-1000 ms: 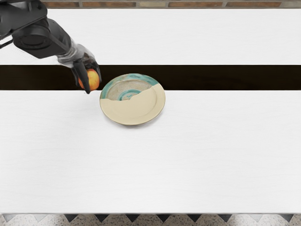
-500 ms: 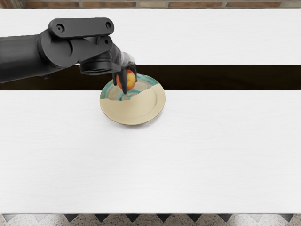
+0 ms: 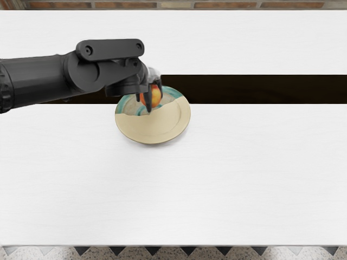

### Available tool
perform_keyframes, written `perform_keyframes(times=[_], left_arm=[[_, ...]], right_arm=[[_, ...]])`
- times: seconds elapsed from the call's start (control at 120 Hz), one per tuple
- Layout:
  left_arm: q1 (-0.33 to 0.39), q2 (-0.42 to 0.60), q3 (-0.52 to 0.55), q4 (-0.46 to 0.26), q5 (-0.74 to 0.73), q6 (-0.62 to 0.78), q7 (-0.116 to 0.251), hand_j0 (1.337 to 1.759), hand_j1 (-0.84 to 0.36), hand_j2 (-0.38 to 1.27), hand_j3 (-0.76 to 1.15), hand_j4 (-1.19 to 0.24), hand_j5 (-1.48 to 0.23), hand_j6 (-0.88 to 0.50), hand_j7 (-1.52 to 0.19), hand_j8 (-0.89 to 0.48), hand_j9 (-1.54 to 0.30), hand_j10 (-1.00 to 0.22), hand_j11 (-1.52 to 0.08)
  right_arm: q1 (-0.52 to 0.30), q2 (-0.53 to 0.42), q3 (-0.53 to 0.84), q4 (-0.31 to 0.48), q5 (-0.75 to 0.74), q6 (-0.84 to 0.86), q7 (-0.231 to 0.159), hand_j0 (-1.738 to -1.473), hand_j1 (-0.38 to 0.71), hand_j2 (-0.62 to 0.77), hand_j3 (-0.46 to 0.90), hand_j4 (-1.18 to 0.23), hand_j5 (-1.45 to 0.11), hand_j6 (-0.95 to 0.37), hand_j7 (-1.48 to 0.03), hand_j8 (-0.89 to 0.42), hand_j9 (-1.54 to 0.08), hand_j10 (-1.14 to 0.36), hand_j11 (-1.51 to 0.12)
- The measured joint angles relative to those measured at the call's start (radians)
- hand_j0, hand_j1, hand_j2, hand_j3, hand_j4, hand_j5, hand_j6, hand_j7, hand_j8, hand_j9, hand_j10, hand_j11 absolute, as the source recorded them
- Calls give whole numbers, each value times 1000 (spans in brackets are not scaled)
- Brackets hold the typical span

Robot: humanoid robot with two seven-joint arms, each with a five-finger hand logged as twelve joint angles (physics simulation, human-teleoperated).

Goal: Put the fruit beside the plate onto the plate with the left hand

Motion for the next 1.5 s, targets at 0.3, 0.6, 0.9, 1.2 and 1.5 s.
perform_keyframes(times=[0.3, 0.6, 0.9, 1.2, 1.5], left_arm=[[5, -2, -2, 11, 13, 11, -1, 1650, -254, 173, 0, -602, -738, -360, -731, -459, -727, -529, -729], [5, -2, -4, 12, 12, 20, -1, 1656, -39, 83, 0, -348, -441, -293, -439, -315, -438, -331, -439], [30, 129, -112, 0, 14, -21, -1, 1658, 34, 58, 0, -270, -347, -258, -346, -263, -346, -266, -346], [256, 436, -477, -3, 21, -454, -177, 1658, 50, 52, 0, -252, -326, -250, -325, -251, -325, -251, -325], [668, 529, -943, -53, 139, -509, -379, 1658, 52, 51, 0, -250, -324, -249, -324, -249, -324, -249, -324]], right_arm=[[0, 0, 0, 0, 0, 0, 0, -1658, -305, -7, 0, -37, -47, -37, -47, -37, -47, -37, -47], [0, 0, 0, 0, 0, 0, 0, -1658, -305, -7, 0, -37, -47, -37, -47, -37, -47, -37, -47], [0, 0, 0, 0, 0, 0, 0, -1658, -305, -7, 0, -37, -47, -37, -47, -37, -47, -37, -47], [0, 0, 0, 0, 0, 0, 0, -1658, -305, -7, 0, -37, -47, -37, -47, -37, -47, -37, -47], [0, 0, 0, 0, 0, 0, 0, -1658, -305, -7, 0, -37, -48, -37, -48, -37, -48, -37, -48]])
